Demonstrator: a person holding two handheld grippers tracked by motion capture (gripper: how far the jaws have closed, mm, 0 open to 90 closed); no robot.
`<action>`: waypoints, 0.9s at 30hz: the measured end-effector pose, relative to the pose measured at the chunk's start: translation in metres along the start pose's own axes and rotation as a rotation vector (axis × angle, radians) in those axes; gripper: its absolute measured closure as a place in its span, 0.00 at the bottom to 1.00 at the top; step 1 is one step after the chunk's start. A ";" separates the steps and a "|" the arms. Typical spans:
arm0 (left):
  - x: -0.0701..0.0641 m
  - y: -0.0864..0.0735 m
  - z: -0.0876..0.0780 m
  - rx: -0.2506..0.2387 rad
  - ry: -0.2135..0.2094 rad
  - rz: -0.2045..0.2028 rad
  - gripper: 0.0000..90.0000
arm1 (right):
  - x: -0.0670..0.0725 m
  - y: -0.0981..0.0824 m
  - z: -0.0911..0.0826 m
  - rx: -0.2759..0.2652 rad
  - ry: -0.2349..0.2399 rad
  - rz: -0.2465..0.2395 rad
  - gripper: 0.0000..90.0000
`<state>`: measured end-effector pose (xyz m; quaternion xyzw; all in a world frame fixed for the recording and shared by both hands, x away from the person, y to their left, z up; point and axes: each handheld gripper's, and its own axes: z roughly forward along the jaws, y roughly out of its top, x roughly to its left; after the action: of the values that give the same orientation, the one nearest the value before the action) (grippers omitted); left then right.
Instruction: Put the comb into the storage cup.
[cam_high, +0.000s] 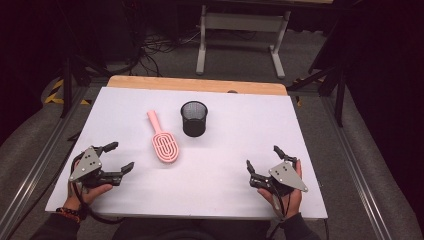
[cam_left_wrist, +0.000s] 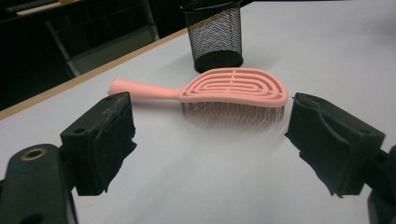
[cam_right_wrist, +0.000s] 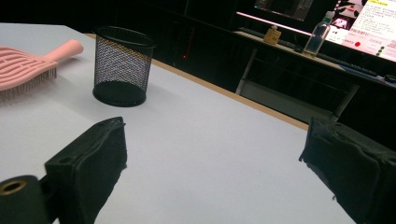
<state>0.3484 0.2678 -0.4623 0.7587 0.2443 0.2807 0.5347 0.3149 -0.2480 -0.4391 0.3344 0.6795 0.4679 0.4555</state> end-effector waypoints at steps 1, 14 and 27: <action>0.000 0.000 0.000 -0.007 -0.006 -0.001 0.17 | 0.000 0.000 0.000 0.000 0.001 0.002 0.07; 0.008 -0.003 0.002 -0.003 -0.032 -0.027 0.17 | 0.001 0.002 0.003 0.007 0.011 0.013 0.08; 0.041 0.008 0.018 0.016 -0.001 -0.061 0.80 | 0.002 -0.003 0.008 0.035 0.025 0.021 0.08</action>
<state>0.3909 0.2810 -0.4525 0.7553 0.2693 0.2618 0.5371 0.3212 -0.2450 -0.4439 0.3435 0.6897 0.4649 0.4360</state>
